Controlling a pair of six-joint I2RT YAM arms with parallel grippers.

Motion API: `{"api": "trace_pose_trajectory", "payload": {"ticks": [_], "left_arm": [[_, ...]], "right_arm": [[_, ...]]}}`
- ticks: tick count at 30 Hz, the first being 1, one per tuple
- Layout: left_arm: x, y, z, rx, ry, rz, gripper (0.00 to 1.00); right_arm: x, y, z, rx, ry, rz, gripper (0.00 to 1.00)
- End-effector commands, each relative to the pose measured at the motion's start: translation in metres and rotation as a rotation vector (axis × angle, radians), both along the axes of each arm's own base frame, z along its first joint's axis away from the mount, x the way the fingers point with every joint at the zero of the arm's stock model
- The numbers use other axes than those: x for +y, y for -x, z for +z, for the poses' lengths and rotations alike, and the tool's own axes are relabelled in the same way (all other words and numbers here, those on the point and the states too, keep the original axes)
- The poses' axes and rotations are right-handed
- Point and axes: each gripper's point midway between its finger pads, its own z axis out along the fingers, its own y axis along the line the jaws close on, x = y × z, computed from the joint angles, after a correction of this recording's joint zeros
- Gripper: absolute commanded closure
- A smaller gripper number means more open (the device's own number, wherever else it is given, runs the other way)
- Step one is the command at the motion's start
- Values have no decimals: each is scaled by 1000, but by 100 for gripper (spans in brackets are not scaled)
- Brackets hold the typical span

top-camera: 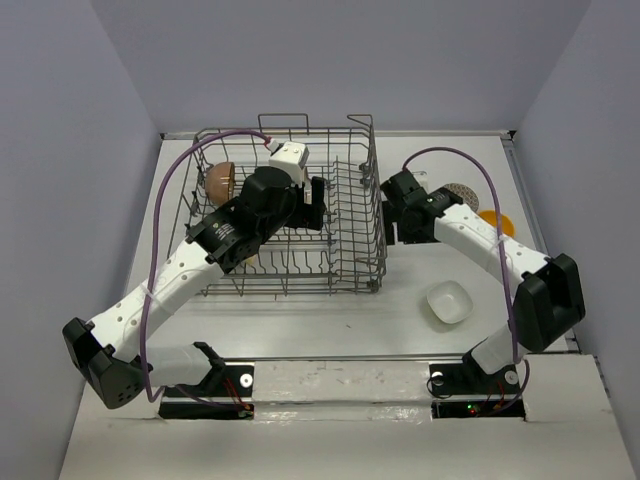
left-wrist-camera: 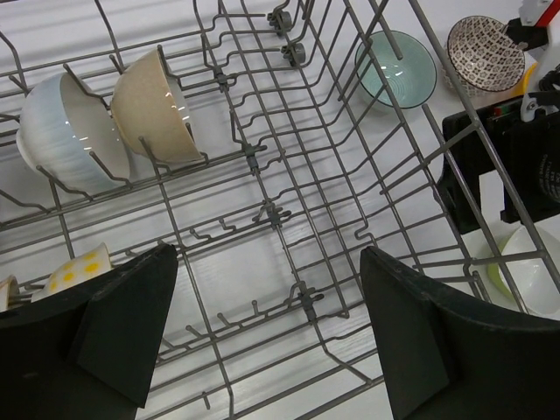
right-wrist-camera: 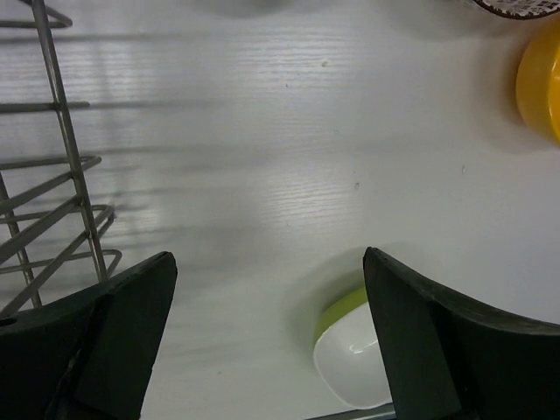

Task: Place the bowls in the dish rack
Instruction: Move the dish rack to the center of the board, then pick up the bowl from the corner of the board.

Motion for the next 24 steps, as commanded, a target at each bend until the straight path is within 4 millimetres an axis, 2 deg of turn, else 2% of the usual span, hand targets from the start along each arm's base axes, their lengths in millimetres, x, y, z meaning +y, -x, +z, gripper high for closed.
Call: {"api": "trace_pose_trajectory", "payload": {"ticks": [1,3,4,8,10,11,13,14,17,18,22,24], "left_arm": [[-1,0,13,-45,34,-8,6],[-1,1,12,-47,36,-12,6],[-1,1,11,-46,37,-11,5],[-2,0,6,-42,34,-9,5],[0,-2,3,-38,27,5,5],[0,-3,2,-37,26,7,5],[1,-4,-1,-33,26,11,5],[2,-4,-3,-33,20,16,5],[5,-6,-5,-36,10,26,5],[6,-7,-6,-37,5,32,5],[10,-10,-7,-43,7,49,5],[13,-11,-9,-40,7,54,5]], "right_arm": [[-22,-22,32,-167,-86,-142,7],[-38,-20,34,-191,-101,-189,7],[-54,-19,43,-221,-112,-230,7],[-95,-12,52,-265,-111,-329,5],[-100,-12,55,-291,-130,-358,3],[-111,-14,54,-296,-148,-396,3],[-116,-18,47,-272,-210,-416,4],[-130,-21,45,-279,-224,-461,4],[-138,-28,43,-285,-306,-496,5],[-149,-33,45,-304,-325,-528,5],[-159,-52,38,-295,-343,-569,9],[-162,-68,36,-293,-350,-583,13]]}}
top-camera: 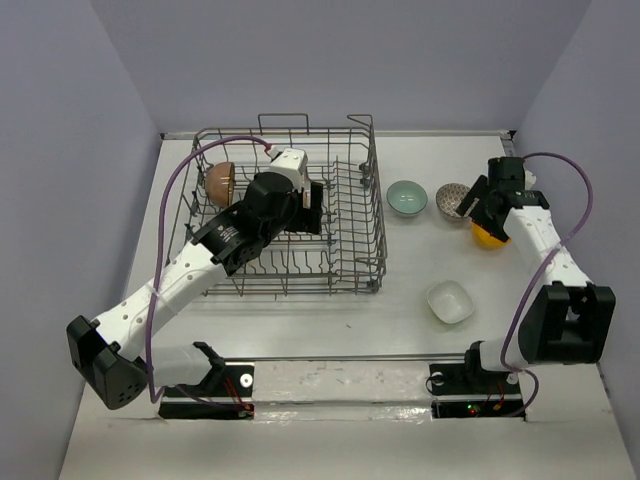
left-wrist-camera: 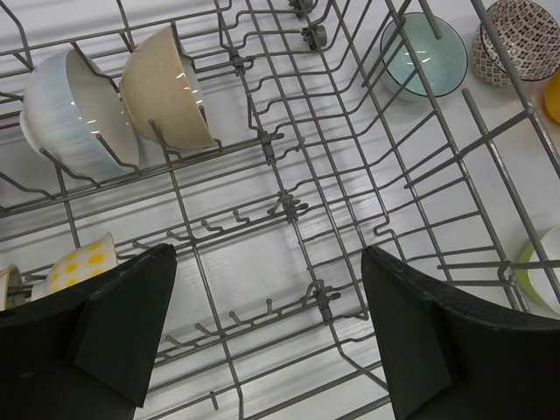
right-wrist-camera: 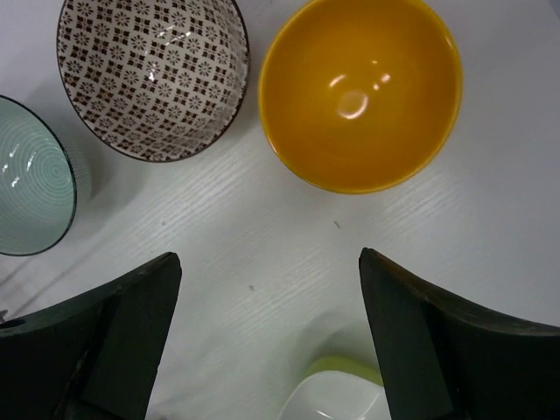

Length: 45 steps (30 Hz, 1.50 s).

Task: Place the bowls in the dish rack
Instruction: Pick up the bowl from the corner of the board.

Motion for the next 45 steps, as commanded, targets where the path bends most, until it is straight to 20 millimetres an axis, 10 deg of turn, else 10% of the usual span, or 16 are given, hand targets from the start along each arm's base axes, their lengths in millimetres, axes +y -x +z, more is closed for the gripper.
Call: {"api": "trace_pose_trajectory", "payload": {"ticks": [1,15,23,45], "left_arm": [[7,-6,14,-63,31,26,5],[15,-13,6,-57,30,30,4],[20,-17,5,-59,35,37,4],[20,-21,-5,-35,29,37,4]], "right_arm": [[4,-48,27,-131,-52,1,14],[-31,-126,38,-173,-18,-79,23],[-47,-152,-9,-77,-4,-98,28],[-46,-127,-85,57,-61,-83,29]]}}
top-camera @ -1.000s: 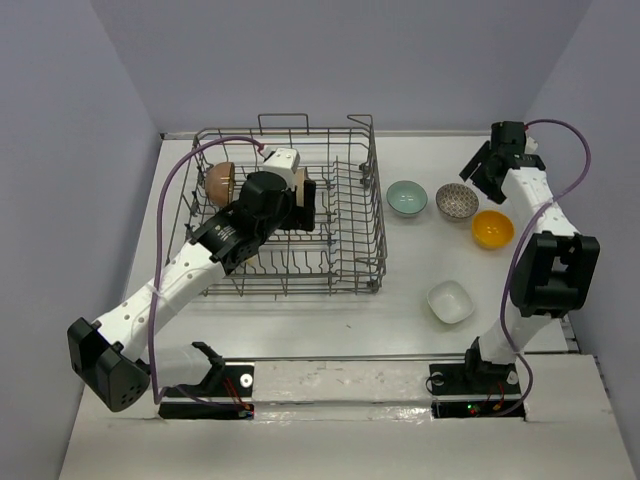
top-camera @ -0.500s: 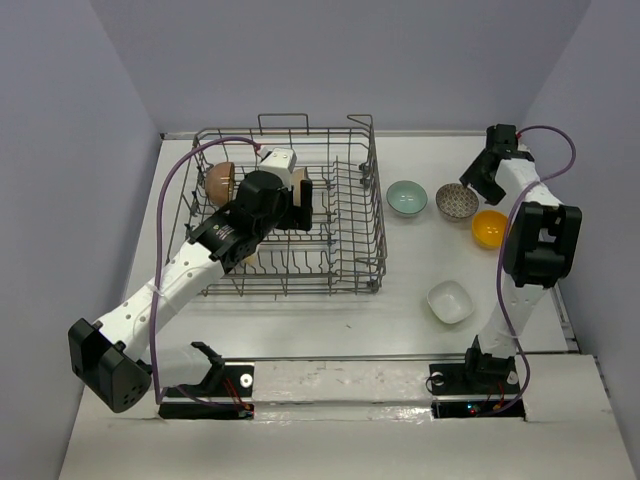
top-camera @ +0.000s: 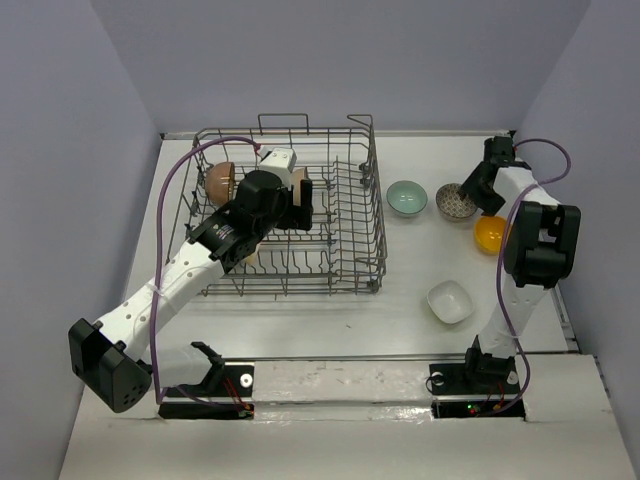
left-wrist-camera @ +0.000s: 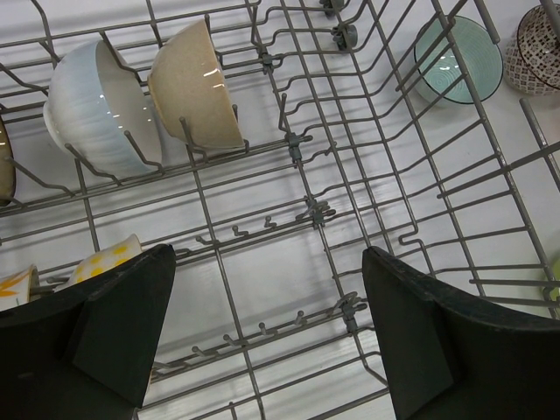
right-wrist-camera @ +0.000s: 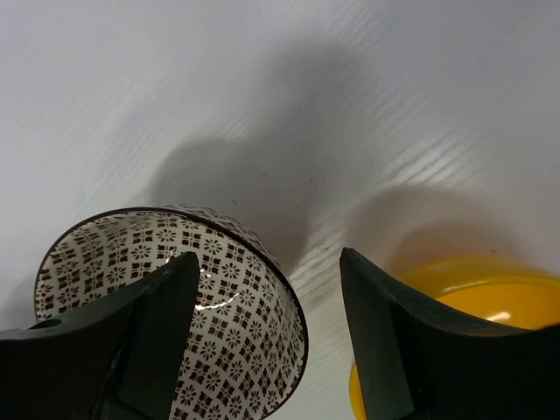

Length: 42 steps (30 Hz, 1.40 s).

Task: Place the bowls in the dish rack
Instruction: Pick up the bowl from the corner of the board, then pass from the right arm to the left

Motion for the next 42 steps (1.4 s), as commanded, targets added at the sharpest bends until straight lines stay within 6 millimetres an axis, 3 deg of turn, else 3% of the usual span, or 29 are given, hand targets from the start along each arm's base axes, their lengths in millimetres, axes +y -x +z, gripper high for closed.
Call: {"api": "trace_pose_trajectory", "payload": {"ticks": [1,6,10,13,14,16,20,27,31,36,37,38,40,41,42], "left_arm": [[0,-5,11,-42,25,2,4],[0,-6,9,-35,23,7,4],[0,-7,7,-30,28,14,4],[-1,-7,9,-28,33,15,4],[-1,-7,8,-21,33,17,4],[0,-8,11,-24,38,28,3],[2,-7,18,-21,52,49,3],[1,-4,39,-23,102,57,3],[-5,2,59,-29,158,27,3],[1,5,70,-25,162,56,3],[4,5,71,-28,159,69,3],[5,5,74,-32,163,72,3],[3,6,81,-38,180,68,3],[3,5,84,-40,185,69,3],[2,5,90,-44,197,68,3]], "right_arm": [[-1,-5,-2,-34,-5,7,33],[4,-3,-11,-31,-33,18,41],[8,-4,-14,-35,-53,26,53],[11,-2,-17,-35,-66,28,76],[11,-1,-15,-40,-69,29,89],[13,-1,-12,-49,-74,30,99],[15,-1,7,-91,-79,30,99],[22,-4,82,-257,-94,51,99],[24,3,146,-372,-71,71,99],[40,19,213,-512,-103,125,99],[51,22,224,-534,-123,163,99],[66,24,252,-587,-118,203,99],[86,29,270,-591,-99,261,99],[92,30,295,-634,-71,269,99],[116,32,298,-623,-71,322,99]]}}
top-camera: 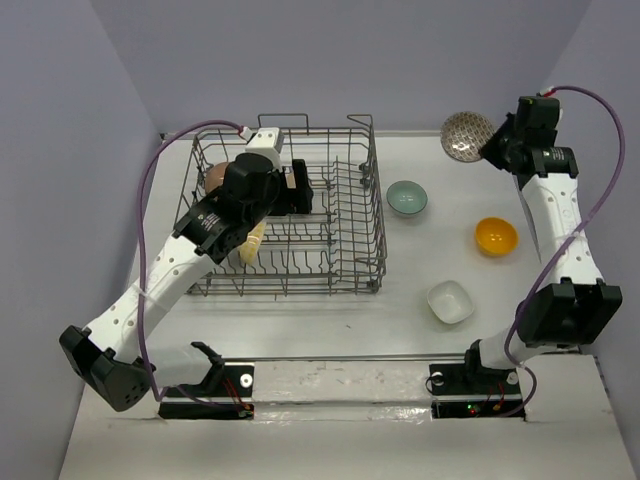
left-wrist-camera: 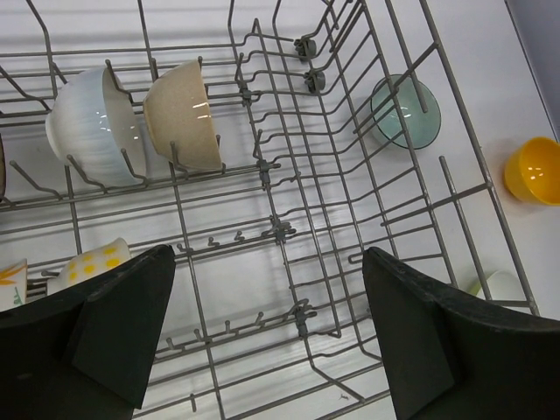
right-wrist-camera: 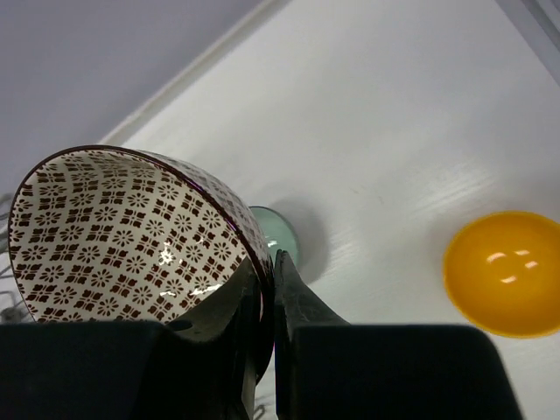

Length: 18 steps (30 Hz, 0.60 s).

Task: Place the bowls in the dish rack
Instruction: Pass from the right arm to the left

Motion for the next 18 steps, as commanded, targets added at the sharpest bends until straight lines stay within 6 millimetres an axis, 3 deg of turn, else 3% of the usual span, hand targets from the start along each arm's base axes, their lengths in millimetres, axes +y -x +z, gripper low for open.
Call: {"api": "trace_pose_trajectory", "payload": {"ticks": [1,5,7,8,13,18], "left_arm": [[2,1,35,-47,67,20,3],[1,-3,48,-59,83,33,3],[0,-3,56,-64,92,35,3],[0,-4,64,-69,99,37,3],[-3,-8,85,-84,118,39,5],[-6,-9,86,-77,120,44,5]], "right_arm": [[70,4,81,-169,34,172,99],[128,10,98,-191,58,287,99],[145,13,99,-194,67,317,99],[163,17,98,-194,68,353,99],[204,19,93,-191,94,423,99],[244,22,88,-190,115,489,99]]}}
